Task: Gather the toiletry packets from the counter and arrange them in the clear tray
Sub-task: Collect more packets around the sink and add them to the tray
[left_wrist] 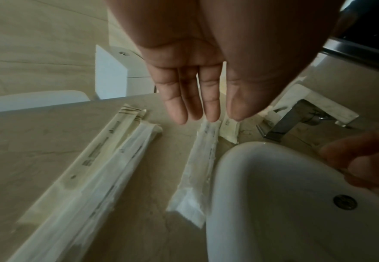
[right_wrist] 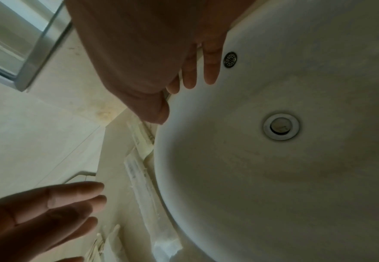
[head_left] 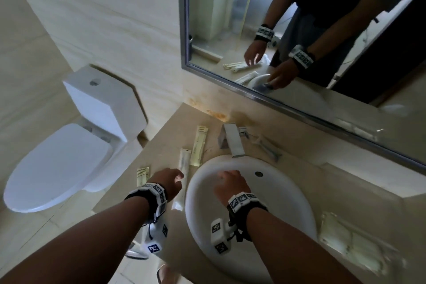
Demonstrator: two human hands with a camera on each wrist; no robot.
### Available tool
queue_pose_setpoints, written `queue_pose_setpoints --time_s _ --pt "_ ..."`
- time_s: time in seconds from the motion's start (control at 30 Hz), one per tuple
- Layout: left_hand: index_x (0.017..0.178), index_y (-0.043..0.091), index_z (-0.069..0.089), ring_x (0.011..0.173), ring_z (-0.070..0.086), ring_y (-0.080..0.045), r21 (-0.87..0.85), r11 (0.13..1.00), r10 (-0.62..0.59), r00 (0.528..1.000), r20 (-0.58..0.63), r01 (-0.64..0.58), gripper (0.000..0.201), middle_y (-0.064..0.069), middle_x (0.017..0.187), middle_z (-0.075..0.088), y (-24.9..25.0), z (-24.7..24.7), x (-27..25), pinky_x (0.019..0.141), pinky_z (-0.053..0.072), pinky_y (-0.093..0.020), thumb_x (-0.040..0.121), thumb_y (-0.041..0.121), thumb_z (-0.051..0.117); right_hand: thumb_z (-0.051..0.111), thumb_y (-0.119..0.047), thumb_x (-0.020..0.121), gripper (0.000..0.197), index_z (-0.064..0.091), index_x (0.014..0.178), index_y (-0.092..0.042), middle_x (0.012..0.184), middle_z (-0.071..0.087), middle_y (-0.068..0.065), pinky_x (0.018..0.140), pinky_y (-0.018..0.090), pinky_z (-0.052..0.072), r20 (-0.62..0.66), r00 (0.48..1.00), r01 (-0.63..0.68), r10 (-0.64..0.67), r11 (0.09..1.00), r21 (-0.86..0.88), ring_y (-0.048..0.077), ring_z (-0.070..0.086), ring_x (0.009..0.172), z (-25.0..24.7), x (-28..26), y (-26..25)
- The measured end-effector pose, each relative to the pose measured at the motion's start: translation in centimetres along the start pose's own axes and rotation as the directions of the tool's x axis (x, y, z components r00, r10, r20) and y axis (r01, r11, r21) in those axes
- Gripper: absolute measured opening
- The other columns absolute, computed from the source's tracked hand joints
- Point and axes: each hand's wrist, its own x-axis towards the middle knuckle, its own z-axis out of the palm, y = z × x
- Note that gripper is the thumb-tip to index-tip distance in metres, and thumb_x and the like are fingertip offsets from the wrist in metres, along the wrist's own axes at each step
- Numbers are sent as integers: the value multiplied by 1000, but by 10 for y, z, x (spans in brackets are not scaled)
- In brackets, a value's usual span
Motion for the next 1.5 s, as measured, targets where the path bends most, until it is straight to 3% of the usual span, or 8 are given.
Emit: queue_pose_setpoints --time_s 0.33,0.53,0.7,0.83,1.07,1.17,1.33,1.5 --pt "125 28 59 116 58 -20 -22 991 130 991 21 -130 35 0 127 61 58 5 38 98 44 -29 91 30 53 53 -39 86 50 54 135 -25 144 41 9 104 38 44 5 982 -188 188 981 40 31 49 126 -16 9 68" --pt "125 28 60 117 59 -20 14 983 181 980 83 -182 33 1 127 62 88 10 49 98 45 -30 93 32 51 53 -41 88 50 53 135 -26 143 41 8 101 37 47 -52 980 -191 193 980 55 30 52 122 -30 18 94" --pt "126 30 56 111 60 -19 9 993 114 992 48 -114 36 5 120 64 88 12 66 95 45 -28 91 34 54 50 -43 89 46 53 133 -29 143 39 6 101 37 46 -74 975 -208 211 977 43 28 50 124 -45 32 109" --pt "111 36 63 106 62 -21 -50 998 25 998 54 -23 27 2 115 67 93 14 84 91 49 -28 85 32 55 50 -40 91 43 55 132 -26 142 42 8 102 36 45 -119 969 -211 215 976 46 28 50 124 -55 53 121" --pt "93 31 67 93 62 -21 -21 998 -52 995 83 54 15 1 103 69 82 22 105 79 49 -25 85 28 54 52 -36 91 55 41 143 -27 153 31 10 104 41 43 -182 952 -241 247 969 56 32 39 132 -67 98 131" --pt "90 33 65 97 64 -22 0 998 -65 993 103 65 14 0 105 69 78 22 114 84 51 -28 85 28 53 58 -34 87 61 35 144 -35 149 33 9 101 43 46 -219 949 -218 227 974 66 33 40 129 -72 117 133" --pt "94 35 63 105 63 -20 34 995 -92 994 56 90 16 1 114 66 72 23 134 93 50 -30 86 26 52 55 -37 91 65 29 150 -29 156 29 3 108 44 41 -223 956 -199 192 980 -9 29 30 141 -76 146 139" --pt "97 33 64 108 60 -24 76 993 -96 994 46 92 14 -3 117 60 77 24 149 95 48 -33 89 28 54 53 -33 91 65 25 149 -39 153 33 1 102 47 45 -180 959 -233 221 971 -50 29 33 138 -75 168 144"
